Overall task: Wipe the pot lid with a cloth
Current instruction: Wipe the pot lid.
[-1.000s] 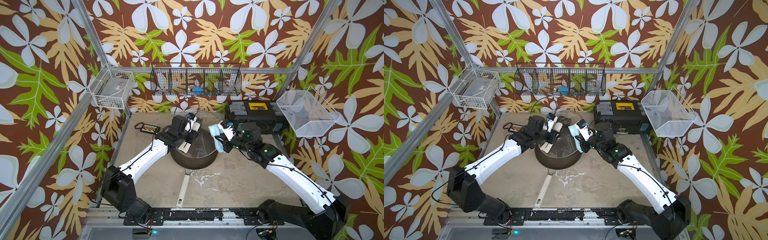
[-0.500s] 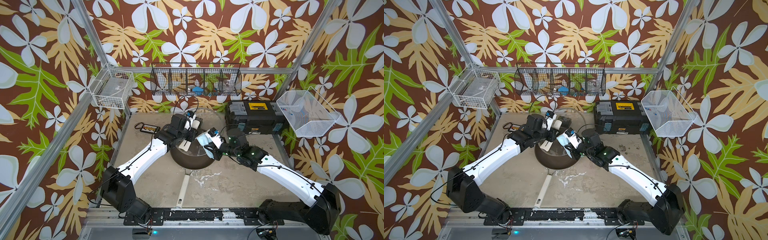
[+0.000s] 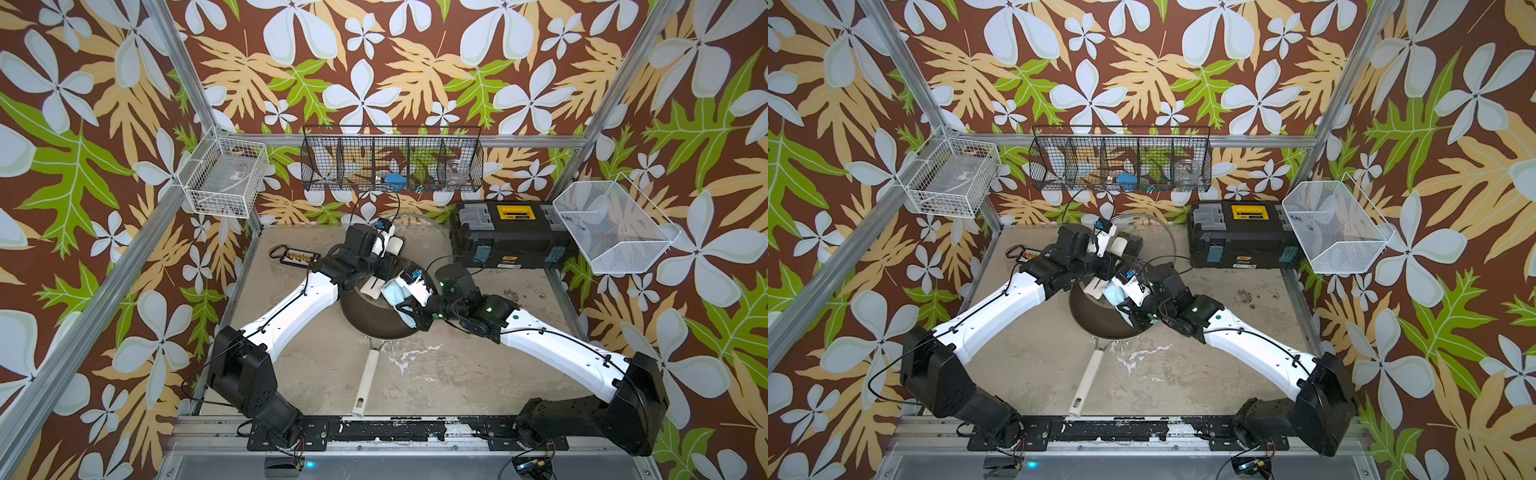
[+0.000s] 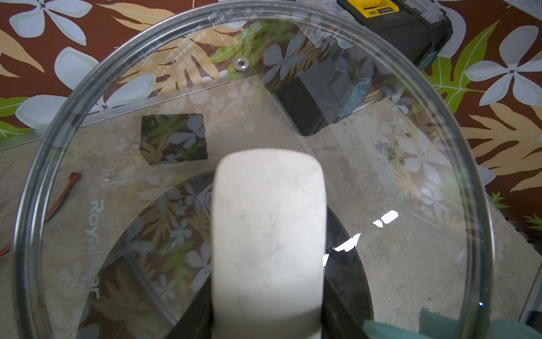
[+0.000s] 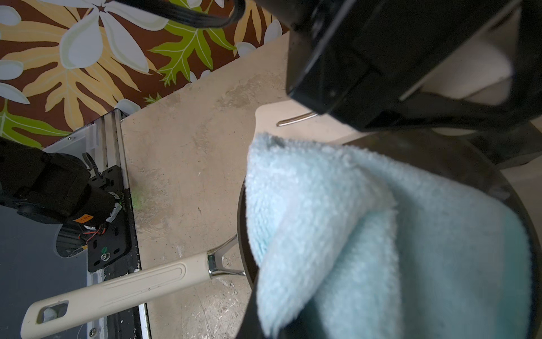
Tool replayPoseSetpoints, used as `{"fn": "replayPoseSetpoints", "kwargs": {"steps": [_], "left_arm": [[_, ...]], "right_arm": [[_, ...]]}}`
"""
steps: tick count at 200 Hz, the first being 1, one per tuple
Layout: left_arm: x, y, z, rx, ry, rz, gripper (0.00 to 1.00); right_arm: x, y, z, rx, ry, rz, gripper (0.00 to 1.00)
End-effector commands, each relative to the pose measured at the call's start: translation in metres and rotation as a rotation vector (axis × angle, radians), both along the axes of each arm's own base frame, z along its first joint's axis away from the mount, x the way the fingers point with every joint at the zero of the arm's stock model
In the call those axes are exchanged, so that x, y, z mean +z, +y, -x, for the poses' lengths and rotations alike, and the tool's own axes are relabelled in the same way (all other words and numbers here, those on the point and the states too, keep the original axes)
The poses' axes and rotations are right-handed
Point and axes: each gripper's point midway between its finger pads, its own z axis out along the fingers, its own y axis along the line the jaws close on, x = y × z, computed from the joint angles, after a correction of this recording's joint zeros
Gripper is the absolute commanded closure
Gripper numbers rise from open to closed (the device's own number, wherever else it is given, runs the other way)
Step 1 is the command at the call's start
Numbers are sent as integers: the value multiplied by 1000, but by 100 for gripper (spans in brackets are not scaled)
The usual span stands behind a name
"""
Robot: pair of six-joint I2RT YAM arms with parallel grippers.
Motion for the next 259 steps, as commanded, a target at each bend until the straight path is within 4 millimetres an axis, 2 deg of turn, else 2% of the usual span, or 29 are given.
{"fn": "replayPoseSetpoints", "kwargs": {"steps": [1, 62, 112, 187, 259], "left_arm": [[48, -15, -14, -28, -158, 103, 100], [45, -14, -12, -35, -147, 92, 100], [41, -14, -7, -50, -138, 89, 100], [36, -13, -2, -82, -138, 50, 100], [29, -13, 8, -147, -149, -23, 100]], "right_arm": [[-5, -10, -7, -75, 16, 44, 100], [-13, -19, -19, -154, 13, 131, 100], [-14, -34, -36, -256, -15, 219, 100], [-6, -45, -49, -319, -14, 264, 100], [4, -76, -72, -387, -4, 254, 100]]}}
